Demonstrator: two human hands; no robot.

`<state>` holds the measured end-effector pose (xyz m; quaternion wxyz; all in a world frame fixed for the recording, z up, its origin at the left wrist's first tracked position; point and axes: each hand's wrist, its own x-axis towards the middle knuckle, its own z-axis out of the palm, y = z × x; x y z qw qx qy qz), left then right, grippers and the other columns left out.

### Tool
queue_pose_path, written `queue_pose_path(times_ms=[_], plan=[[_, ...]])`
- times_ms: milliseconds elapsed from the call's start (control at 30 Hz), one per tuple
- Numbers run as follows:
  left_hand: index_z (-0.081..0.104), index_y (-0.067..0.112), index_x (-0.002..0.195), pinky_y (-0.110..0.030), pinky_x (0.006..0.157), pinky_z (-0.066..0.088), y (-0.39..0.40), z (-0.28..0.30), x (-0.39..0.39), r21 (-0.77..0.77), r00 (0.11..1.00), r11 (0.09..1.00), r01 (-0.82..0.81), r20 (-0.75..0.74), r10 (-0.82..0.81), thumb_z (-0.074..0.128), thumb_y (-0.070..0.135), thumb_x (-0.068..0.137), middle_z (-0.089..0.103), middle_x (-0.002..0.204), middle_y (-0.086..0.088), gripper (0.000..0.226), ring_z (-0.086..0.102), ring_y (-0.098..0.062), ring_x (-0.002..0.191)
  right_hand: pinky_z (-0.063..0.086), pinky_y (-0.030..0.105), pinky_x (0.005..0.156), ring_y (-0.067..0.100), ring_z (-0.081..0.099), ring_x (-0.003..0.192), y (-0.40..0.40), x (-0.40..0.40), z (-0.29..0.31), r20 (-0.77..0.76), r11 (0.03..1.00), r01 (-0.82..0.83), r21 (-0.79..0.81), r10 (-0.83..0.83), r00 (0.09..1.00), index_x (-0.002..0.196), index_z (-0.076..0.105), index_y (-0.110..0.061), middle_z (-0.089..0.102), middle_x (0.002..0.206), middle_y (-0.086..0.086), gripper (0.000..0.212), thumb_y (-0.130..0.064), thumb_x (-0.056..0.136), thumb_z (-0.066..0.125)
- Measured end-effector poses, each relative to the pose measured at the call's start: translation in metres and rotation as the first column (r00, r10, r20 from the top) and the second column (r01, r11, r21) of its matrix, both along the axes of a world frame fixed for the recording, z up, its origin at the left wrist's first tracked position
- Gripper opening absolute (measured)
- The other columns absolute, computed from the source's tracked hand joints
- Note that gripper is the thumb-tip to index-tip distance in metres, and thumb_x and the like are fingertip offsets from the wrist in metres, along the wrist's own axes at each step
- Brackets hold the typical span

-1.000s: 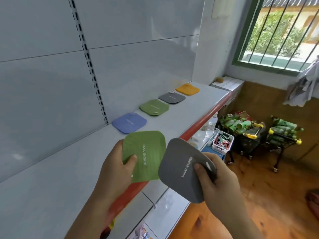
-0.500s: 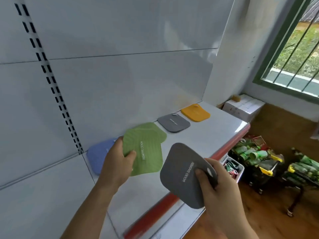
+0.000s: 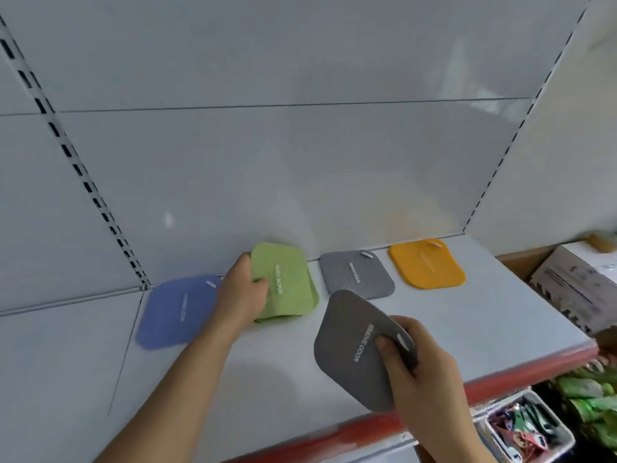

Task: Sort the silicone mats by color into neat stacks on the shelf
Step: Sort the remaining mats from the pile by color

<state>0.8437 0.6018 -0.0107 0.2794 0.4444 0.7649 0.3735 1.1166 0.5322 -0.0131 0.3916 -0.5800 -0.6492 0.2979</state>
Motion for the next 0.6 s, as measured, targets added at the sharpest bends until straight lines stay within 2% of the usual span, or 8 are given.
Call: queue_pose_path(times_ms=[167, 300, 367, 467, 533, 600], plan=[[0.053, 0.018, 0.121, -0.041, 0.083, 0.051, 0.012, -0.013, 0.007, -0.067, 0.981, 0.996, -0.050, -0.191, 0.036, 0.056, 0.007, 0.089, 0.068, 0.107, -0.011, 0.034, 0.064, -0.037, 0.101, 0.050, 0.023, 0.065, 0.002, 0.067, 0.074, 0.022, 0.015, -0.013, 0.005, 0.997, -0.076, -0.009, 0.076, 0.997, 0.099, 0.063, -0.048, 0.073, 0.081, -0.024, 0.032, -0.016, 0.094, 0.068], [0.033, 0.024, 0.150, -0.043, 0.087, 0.051, 0.015, -0.018, 0.016, -0.110, 0.939, 0.993, -0.042, -0.345, 0.002, 0.056, 0.009, 0.092, 0.067, 0.122, -0.017, 0.064, 0.063, -0.042, 0.110, 0.051, 0.020, 0.066, -0.001, 0.068, 0.080, 0.033, 0.019, -0.017, 0.025, 0.994, -0.110, -0.020, 0.110, 0.994, 0.102, 0.063, -0.046, 0.072, 0.086, -0.029, 0.029, -0.017, 0.097, 0.065], [0.021, 0.027, 0.158, -0.043, 0.086, 0.050, 0.014, -0.019, 0.021, -0.121, 0.907, 0.993, -0.014, -0.420, -0.039, 0.056, 0.010, 0.093, 0.065, 0.128, -0.016, 0.076, 0.063, -0.041, 0.113, 0.050, 0.019, 0.064, -0.001, 0.068, 0.080, 0.036, 0.019, -0.016, 0.027, 0.993, -0.114, -0.028, 0.115, 0.993, 0.103, 0.063, -0.045, 0.071, 0.086, -0.029, 0.029, -0.017, 0.097, 0.065], [0.010, 0.021, 0.163, -0.046, 0.091, 0.050, 0.015, -0.024, 0.023, -0.091, 0.864, 0.996, 0.008, -0.500, -0.052, 0.063, 0.014, 0.092, 0.055, 0.140, -0.016, 0.088, 0.059, -0.041, 0.121, 0.050, 0.022, 0.063, 0.001, 0.066, 0.079, 0.042, 0.020, -0.017, 0.068, 0.994, -0.104, -0.024, 0.106, 0.992, 0.103, 0.062, -0.046, 0.070, 0.085, -0.029, 0.028, -0.019, 0.096, 0.065], [0.021, 0.018, 0.160, -0.051, 0.093, 0.052, 0.014, -0.030, 0.022, -0.096, 0.798, 0.995, -0.016, -0.601, -0.045, 0.066, 0.020, 0.090, 0.050, 0.140, -0.018, 0.083, 0.054, -0.042, 0.123, 0.051, 0.025, 0.064, 0.001, 0.066, 0.080, 0.047, 0.023, -0.018, 0.080, 0.997, -0.074, -0.031, 0.077, 0.994, 0.100, 0.060, -0.049, 0.069, 0.086, -0.031, 0.029, -0.021, 0.096, 0.066], [0.046, 0.014, 0.145, -0.052, 0.091, 0.054, 0.013, -0.035, 0.019, -0.092, 0.732, 0.995, -0.029, -0.680, -0.042, 0.070, 0.024, 0.086, 0.047, 0.144, -0.018, 0.064, 0.049, -0.043, 0.124, 0.055, 0.032, 0.067, 0.000, 0.065, 0.081, 0.051, 0.025, -0.017, 0.062, 0.998, -0.042, -0.046, 0.045, 0.997, 0.098, 0.059, -0.051, 0.069, 0.087, -0.030, 0.029, -0.022, 0.096, 0.065]])
